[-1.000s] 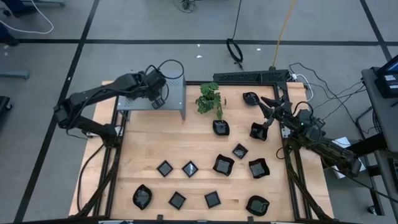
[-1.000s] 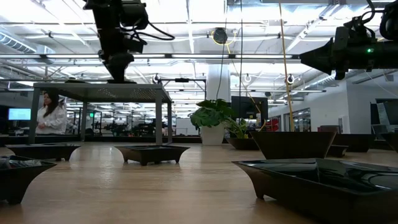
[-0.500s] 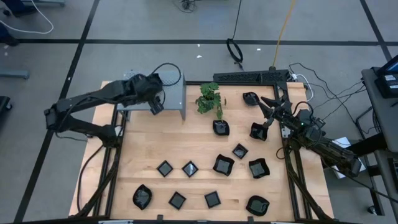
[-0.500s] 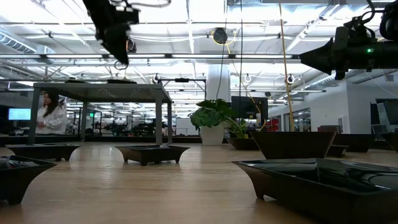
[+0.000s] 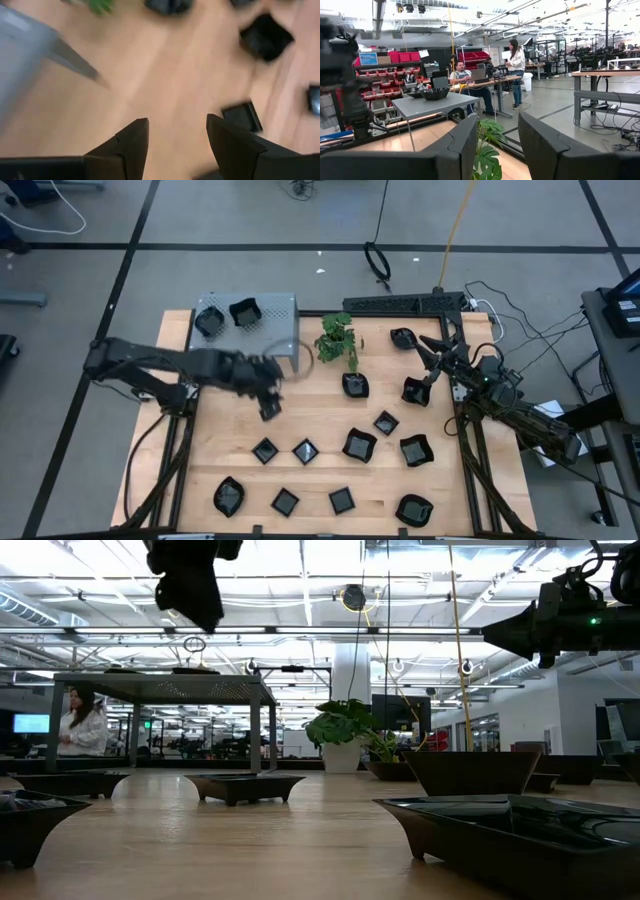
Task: Pick & Place Mini shaped plates
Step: Put the black square plate on the shelf
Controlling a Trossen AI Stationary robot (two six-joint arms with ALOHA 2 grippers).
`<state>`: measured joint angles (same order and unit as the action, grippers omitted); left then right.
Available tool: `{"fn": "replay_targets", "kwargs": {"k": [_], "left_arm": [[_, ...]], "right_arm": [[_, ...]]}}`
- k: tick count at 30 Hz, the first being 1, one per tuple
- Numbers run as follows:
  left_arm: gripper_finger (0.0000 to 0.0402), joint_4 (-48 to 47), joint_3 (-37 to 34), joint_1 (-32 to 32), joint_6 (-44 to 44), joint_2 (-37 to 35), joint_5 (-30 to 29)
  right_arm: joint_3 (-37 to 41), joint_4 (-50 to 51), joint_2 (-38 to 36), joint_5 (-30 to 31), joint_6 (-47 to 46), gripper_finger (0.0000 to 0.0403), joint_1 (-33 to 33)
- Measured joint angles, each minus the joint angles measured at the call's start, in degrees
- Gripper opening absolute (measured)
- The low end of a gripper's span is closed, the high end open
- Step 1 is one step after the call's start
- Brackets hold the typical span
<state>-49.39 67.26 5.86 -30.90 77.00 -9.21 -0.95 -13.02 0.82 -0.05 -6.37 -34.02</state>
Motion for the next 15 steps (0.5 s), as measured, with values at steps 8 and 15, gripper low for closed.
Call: {"fn": "replay_targets", "kwargs": {"k": [8, 15], "left_arm": [[0.0205, -0.6, 0.0, 11.7, -13.8, 13.9, 0.0], [0.0205, -0.6, 0.0, 17.1, -19.7, 23.6, 0.0]], "right_arm": [[0.0, 0.0, 0.0, 0.0, 0.0, 0.013, 0.0], [0.0, 0.0, 0.0, 0.0, 0.0, 0.013, 0.0]]}}
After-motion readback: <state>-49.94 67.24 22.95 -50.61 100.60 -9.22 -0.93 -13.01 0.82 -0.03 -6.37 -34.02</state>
